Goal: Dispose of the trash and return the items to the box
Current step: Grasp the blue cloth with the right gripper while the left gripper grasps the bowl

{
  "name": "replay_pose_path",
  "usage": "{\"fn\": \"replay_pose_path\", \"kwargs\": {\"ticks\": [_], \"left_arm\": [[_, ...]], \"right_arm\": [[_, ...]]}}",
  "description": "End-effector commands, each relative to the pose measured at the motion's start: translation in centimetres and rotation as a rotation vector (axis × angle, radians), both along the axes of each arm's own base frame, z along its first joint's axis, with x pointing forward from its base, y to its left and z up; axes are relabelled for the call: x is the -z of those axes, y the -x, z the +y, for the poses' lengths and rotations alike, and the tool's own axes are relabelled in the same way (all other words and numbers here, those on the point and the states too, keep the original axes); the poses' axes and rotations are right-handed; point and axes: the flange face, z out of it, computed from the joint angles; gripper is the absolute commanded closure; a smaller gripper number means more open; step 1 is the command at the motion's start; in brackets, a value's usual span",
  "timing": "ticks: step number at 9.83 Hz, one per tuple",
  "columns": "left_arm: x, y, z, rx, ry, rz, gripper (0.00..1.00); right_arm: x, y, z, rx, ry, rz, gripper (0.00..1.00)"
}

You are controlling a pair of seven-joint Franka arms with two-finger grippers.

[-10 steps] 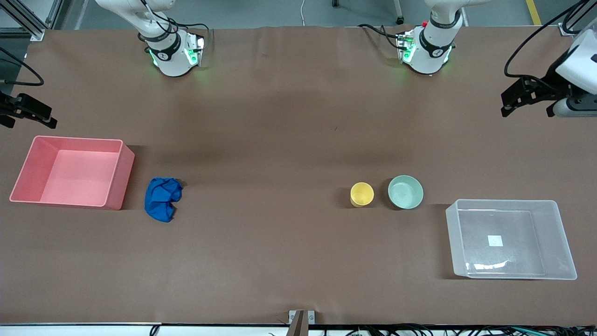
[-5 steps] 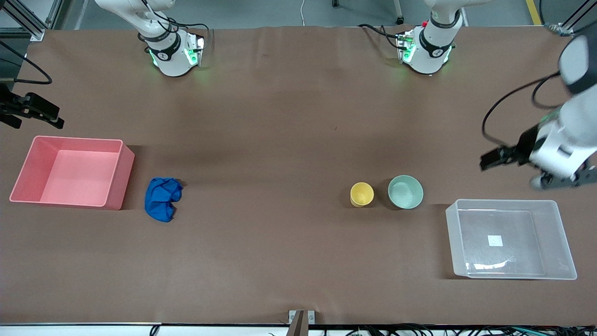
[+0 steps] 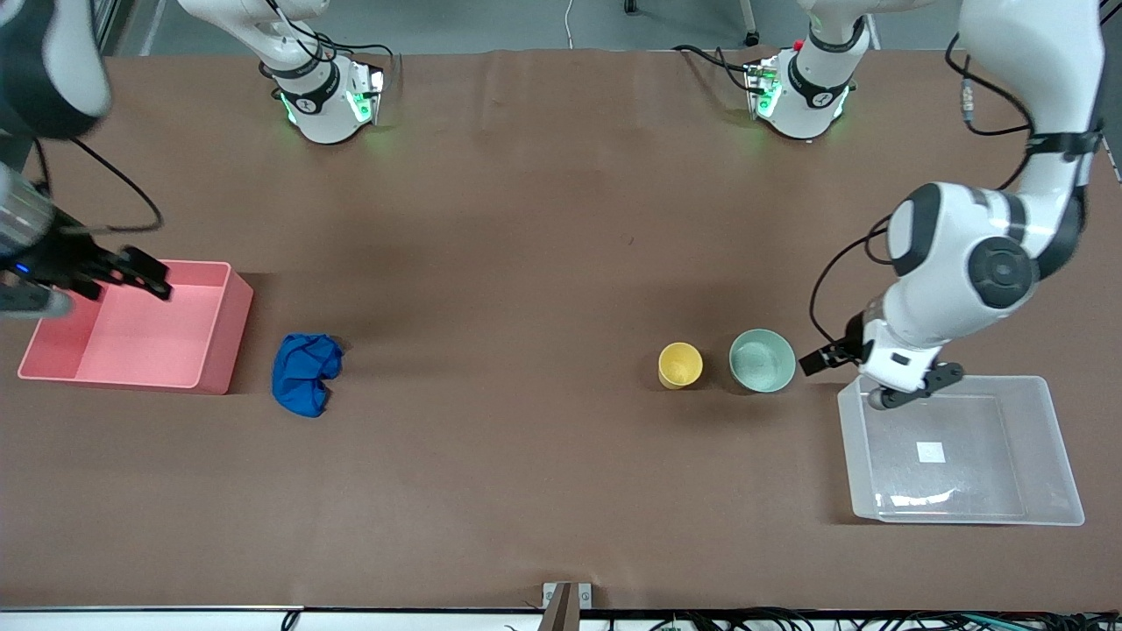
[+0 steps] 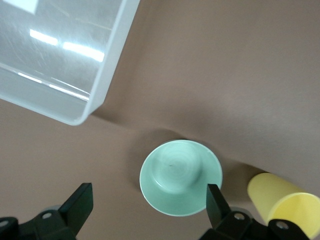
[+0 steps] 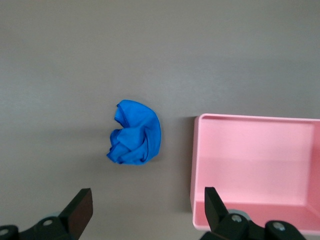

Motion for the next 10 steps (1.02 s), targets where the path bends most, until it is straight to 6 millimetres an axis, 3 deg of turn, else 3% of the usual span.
{"fn": "replay_pose_path", "kwargs": {"ticks": [1,2,5,6,8,9,10], "left_arm": [[5.1,3.2,0.5,-0.004,-0.011,0.02,0.0],[7.3,3.9,0.6,-0.003,-0.007,0.035,0.02],[11.7,4.3,0.1,-0.002,0.016,0.042,0.29],[12.6,4.2,-0.3,0.001,0.022,0.048,0.41],[13.1,3.6,-0.4,-0.001,0.028,0.049,0.77],[13.7,3.6,-0.4,-0.004,0.03,0.056,0.91],[13.7,3.2,-0.4,-0.007,0.033,0.052,1.0]], "right_arm": [[7.5,-1.0,0.5,0.007,0.002,0.033,0.02],[10.8,-1.9,0.5,0.007,0.005,0.044,0.02],[20.7,-3.7,1.5,-0.012,0.015,0.064,0.02],[23.2,-3.9,1.8,-0.015,0.016,0.062,0.02],[27.4,-3.9,2.5,0.008,0.019,0.065,0.02],[28.2,-3.3,3.3,0.006,0.02,0.079,0.09],[28.7,-2.9,3.3,0.007,0.02,0.087,0.32]]}}
